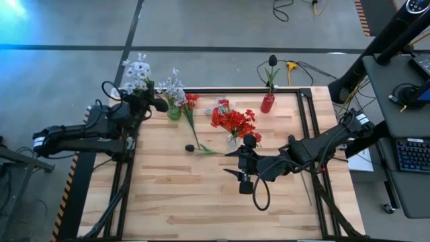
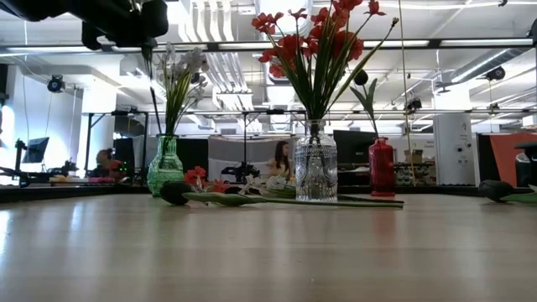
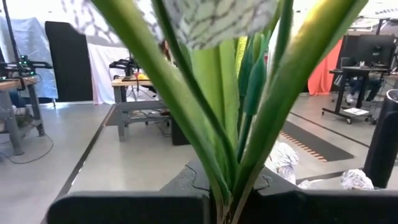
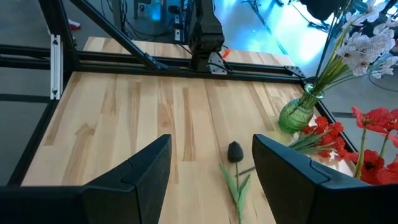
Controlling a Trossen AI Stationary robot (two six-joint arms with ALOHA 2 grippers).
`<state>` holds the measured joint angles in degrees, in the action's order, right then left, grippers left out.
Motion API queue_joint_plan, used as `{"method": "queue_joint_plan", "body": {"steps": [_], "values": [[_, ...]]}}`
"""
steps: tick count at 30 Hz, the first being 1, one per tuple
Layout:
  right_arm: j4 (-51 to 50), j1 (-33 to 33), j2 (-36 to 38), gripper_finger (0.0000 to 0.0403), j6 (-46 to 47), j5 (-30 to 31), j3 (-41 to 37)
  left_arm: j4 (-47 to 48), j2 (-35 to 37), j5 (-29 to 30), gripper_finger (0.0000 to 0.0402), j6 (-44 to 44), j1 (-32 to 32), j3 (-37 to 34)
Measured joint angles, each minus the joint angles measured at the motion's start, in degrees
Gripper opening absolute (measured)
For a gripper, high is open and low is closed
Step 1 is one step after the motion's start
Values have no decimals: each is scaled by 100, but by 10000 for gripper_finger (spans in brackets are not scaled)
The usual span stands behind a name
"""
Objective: Sort flowers into vase by color
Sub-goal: Put the bottom white flower into the green vase
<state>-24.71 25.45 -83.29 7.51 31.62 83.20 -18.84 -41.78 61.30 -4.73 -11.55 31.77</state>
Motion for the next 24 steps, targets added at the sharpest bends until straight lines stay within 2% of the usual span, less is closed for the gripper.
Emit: {"method": "queue_joint_plan", "body": {"steps": [24], "values": [[0,-68,-2,217,2,0,1,1,-453,-88,2,230,0,2]]}}
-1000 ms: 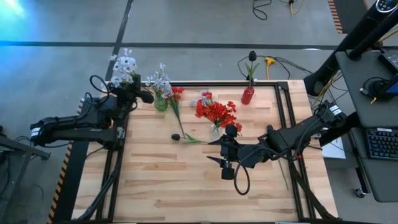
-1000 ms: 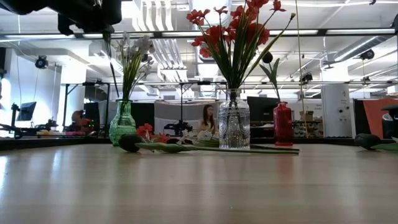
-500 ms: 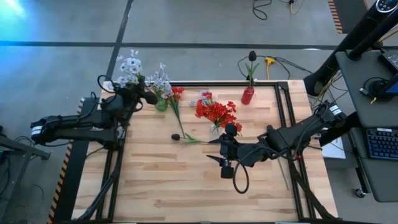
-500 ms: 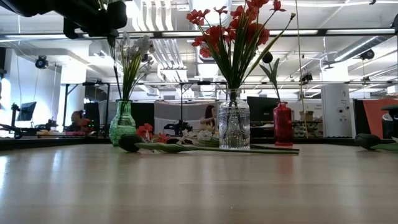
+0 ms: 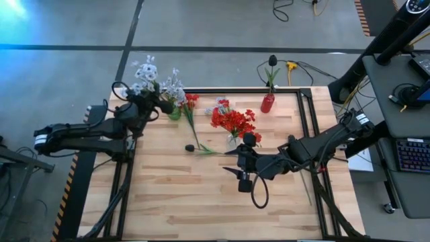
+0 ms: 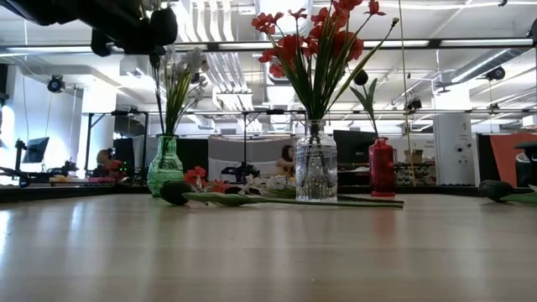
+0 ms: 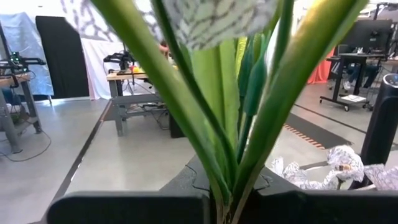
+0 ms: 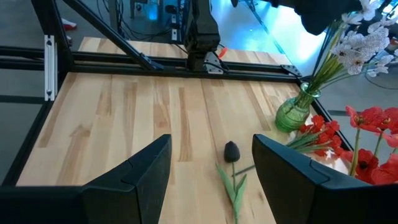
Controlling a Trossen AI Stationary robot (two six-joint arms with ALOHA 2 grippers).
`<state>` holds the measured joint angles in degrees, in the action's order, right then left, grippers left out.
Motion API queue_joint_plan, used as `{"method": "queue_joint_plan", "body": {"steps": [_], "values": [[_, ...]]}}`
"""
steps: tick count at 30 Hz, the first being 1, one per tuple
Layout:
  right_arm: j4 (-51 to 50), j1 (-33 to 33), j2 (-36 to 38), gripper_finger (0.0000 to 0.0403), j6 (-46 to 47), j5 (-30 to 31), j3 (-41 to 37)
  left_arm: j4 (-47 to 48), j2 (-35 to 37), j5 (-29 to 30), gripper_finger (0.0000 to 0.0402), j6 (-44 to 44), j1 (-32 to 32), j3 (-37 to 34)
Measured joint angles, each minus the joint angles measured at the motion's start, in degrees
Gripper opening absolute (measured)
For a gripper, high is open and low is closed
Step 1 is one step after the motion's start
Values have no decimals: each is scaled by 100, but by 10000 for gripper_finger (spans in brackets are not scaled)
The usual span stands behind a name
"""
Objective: Sort flowers into vase by color
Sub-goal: Put the bottom white flower into the green vase
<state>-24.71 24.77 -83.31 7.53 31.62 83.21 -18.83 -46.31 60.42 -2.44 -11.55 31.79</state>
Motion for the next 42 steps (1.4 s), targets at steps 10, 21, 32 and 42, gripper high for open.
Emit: {"method": "queue_joint_plan", "body": {"steps": [10,21,32,42], "values": [[0,2,-1,217,0,0,-1,0,-174,33,2,0,0,0],[0,4,-4,217,0,-1,-1,0,-174,53,33,0,2,0],[0,4,-4,217,2,-2,-1,2,-172,53,82,42,2,0],[-2,4,-4,217,39,-2,-1,12,-172,53,154,43,2,0]]}}
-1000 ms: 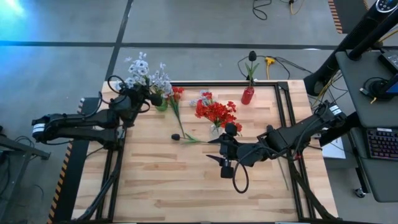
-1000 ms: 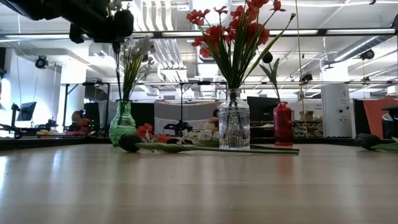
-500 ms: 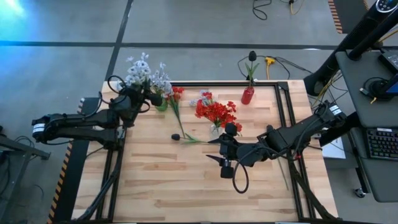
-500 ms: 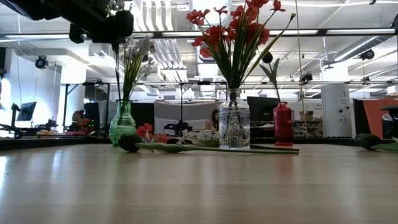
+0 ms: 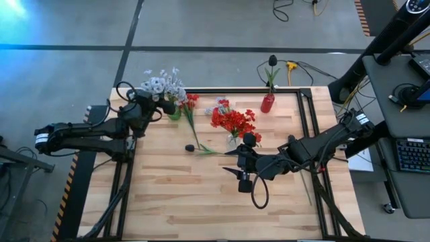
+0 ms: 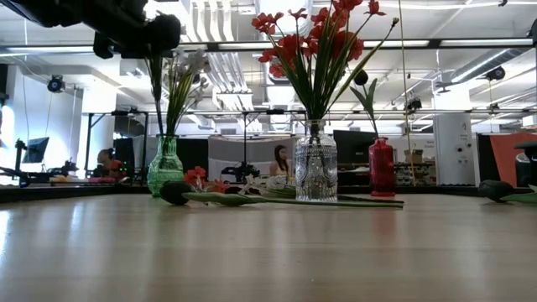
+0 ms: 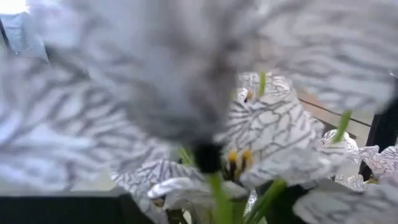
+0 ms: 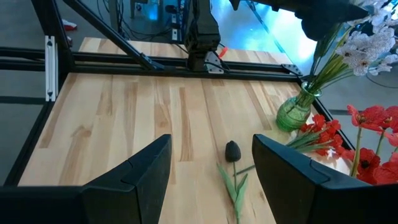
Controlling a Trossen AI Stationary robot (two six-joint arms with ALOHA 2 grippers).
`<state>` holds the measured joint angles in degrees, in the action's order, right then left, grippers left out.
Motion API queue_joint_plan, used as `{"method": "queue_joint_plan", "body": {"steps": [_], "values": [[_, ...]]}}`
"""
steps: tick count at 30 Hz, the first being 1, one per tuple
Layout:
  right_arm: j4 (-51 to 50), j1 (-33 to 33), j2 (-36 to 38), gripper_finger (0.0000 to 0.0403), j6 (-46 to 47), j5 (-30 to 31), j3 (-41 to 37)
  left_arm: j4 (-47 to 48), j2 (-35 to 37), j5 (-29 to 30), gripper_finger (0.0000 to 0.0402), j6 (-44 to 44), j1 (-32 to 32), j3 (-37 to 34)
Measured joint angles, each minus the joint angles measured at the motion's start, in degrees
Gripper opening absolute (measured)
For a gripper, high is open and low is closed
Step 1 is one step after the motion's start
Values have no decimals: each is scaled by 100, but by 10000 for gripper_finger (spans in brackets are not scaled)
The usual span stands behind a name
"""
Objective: Sort flowers into vase by color
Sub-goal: Put the bottom white flower into the green vase
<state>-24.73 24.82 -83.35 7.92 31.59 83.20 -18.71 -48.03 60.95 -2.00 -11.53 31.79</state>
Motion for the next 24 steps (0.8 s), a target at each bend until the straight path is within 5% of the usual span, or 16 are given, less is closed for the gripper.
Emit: {"method": "queue_joint_plan", "body": {"steps": [15,24], "values": [[-2,0,0,217,125,0,0,910,2,128,262,-27,11,0],[-2,2,0,217,202,0,0,1670,11,60,284,-42,9,0]]}}
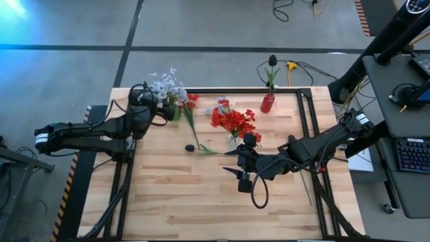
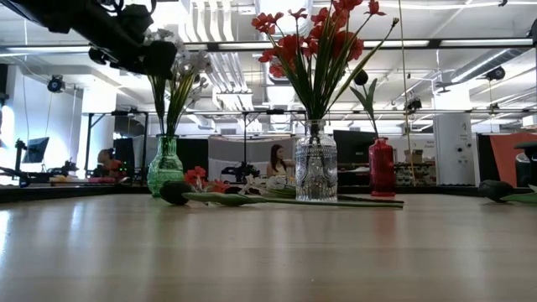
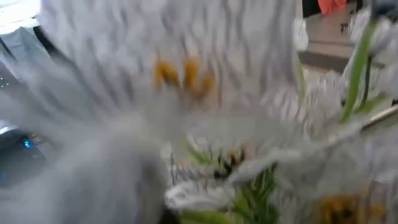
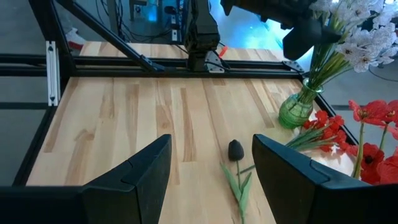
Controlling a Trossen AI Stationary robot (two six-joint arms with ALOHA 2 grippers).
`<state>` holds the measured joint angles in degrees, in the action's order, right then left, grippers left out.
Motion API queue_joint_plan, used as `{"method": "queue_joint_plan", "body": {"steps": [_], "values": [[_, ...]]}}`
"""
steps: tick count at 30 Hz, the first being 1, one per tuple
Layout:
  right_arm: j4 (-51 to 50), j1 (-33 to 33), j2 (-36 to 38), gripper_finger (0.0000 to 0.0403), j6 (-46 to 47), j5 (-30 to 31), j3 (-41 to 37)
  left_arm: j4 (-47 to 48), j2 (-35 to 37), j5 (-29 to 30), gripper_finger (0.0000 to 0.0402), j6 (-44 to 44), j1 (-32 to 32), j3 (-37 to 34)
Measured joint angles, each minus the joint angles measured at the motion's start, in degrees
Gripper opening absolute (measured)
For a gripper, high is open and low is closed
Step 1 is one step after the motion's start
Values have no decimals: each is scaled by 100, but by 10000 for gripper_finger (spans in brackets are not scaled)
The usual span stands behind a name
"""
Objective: Sort flowers into vase by color
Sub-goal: Put the bottom white flower into the green vase, then put the left black flower into the red vase
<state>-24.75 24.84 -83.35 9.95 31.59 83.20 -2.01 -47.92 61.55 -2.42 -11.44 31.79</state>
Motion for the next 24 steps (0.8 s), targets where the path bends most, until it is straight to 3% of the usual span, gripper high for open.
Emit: {"method": "queue_joint_plan", "body": {"steps": [9,16,24], "values": [[2,-2,0,217,14,0,0,563,-46,-14,284,194,82,26],[1,-2,0,217,73,0,2,1470,-37,-24,284,1099,101,31],[2,-2,0,217,99,0,0,2172,-35,-824,284,1658,103,31]]}}
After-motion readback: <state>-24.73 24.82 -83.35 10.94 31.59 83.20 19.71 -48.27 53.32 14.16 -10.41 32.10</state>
